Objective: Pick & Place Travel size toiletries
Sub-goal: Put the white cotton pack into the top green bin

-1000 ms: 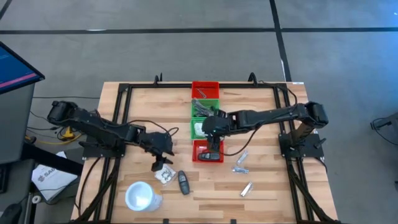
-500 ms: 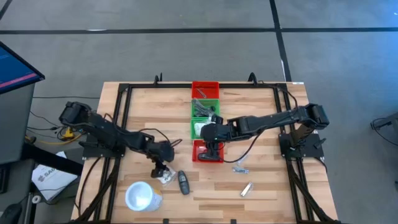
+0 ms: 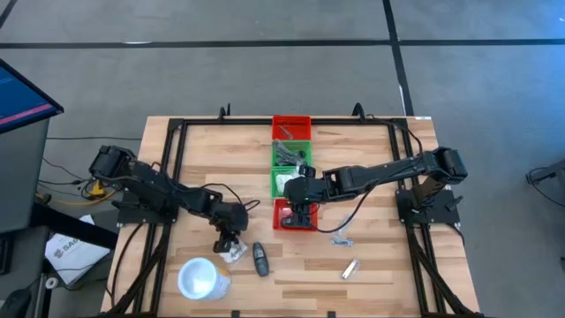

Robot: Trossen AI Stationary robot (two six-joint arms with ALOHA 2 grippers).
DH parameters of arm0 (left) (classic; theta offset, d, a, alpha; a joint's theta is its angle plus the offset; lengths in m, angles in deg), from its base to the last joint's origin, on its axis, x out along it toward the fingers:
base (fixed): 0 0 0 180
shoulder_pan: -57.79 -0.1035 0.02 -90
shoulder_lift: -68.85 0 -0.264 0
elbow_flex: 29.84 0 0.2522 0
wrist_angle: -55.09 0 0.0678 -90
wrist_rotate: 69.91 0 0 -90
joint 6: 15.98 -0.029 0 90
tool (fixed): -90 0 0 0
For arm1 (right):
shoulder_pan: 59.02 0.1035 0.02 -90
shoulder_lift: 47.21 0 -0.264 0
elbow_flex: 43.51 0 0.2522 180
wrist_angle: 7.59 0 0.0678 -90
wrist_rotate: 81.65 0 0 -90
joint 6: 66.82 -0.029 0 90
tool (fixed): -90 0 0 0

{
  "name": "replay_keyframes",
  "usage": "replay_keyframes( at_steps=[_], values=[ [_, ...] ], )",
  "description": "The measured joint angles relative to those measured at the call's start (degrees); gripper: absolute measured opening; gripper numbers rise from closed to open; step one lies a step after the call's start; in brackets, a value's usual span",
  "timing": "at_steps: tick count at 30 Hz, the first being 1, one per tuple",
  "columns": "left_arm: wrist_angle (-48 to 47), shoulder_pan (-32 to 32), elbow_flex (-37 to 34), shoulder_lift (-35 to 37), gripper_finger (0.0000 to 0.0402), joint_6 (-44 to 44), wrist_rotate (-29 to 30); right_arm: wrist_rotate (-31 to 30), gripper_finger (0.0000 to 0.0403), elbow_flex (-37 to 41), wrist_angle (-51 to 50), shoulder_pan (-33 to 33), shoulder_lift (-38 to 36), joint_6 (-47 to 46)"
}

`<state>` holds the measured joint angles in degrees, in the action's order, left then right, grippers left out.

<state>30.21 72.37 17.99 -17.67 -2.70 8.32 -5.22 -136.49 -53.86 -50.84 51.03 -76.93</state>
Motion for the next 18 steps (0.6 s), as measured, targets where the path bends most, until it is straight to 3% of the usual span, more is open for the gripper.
replay_keyframes(
  at_steps=[6,13,18],
  values=[
    [0.11,-0.65,-0.11,-0.15,0.0011,-1.11,-2.34,0.00,0.0151,0.00,0.00,-0.11,0.02,0.02],
    [0.10,-0.75,-0.11,0.15,0.0001,-0.85,-2.09,0.00,0.0140,0.00,0.00,-0.09,0.02,0.17],
    [-0.55,-0.77,-0.17,4.20,0.0000,-0.81,-0.89,0.00,0.0132,0.00,0.00,-0.09,0.02,0.20]
  ],
)
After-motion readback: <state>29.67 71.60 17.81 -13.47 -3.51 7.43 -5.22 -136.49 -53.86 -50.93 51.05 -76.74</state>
